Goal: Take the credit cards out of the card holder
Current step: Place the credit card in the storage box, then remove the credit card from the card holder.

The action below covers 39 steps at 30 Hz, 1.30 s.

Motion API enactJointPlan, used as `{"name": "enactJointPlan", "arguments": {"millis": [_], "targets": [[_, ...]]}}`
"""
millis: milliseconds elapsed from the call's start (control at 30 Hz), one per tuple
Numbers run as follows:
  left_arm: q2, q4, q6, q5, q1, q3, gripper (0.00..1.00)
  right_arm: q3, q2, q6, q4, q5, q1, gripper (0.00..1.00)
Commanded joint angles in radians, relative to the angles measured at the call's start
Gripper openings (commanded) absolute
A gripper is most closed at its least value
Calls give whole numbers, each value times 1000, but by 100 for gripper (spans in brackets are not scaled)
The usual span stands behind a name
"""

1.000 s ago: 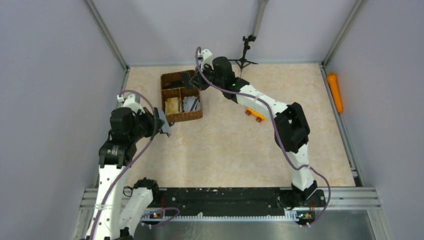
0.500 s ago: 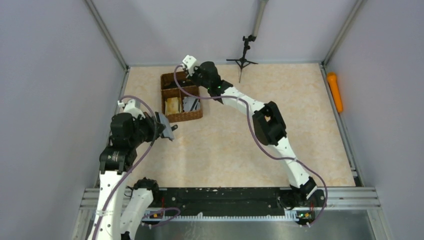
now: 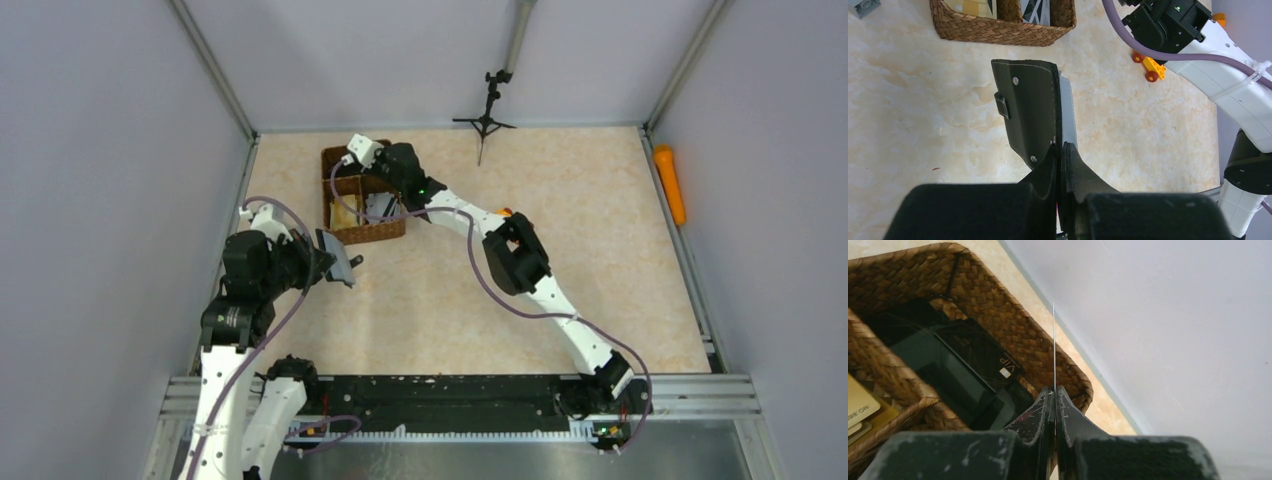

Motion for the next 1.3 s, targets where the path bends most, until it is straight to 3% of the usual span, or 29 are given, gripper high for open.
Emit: {"name": "enactJointPlan", "arguments": {"millis": [0, 67, 100, 467, 533, 633, 700, 933, 1100, 1267], "targets": [[-10, 41, -2, 27, 6, -3, 0, 109, 44, -45, 87, 43, 19, 10], [-8, 42, 3, 32, 5, -3, 0, 113, 45, -20, 81, 35, 21, 32], [-8, 41, 3, 34, 6, -3, 0, 103, 29, -12, 72, 32, 23, 38], [-10, 80, -11, 111, 6, -25, 0, -359, -395, 190, 182, -44, 26, 47], [-12, 110, -25, 151, 6, -46, 0, -459, -481, 248, 199, -31, 25, 56], [-9, 175, -52, 223, 6, -84, 0, -560, -599, 370, 140, 27, 25, 82], [2, 239, -95, 284, 6, -116, 0, -625, -688, 439, 64, 47, 25, 86], [22, 507, -262, 437, 3, -219, 0, -882, -984, 846, -167, 128, 25, 89], [4, 705, -395, 487, -7, -288, 0, -1221, -1248, 1077, -69, 34, 23, 89], [1, 896, -507, 509, -37, -339, 0, -1440, -1462, 1213, -38, -24, 0, 90]]}}
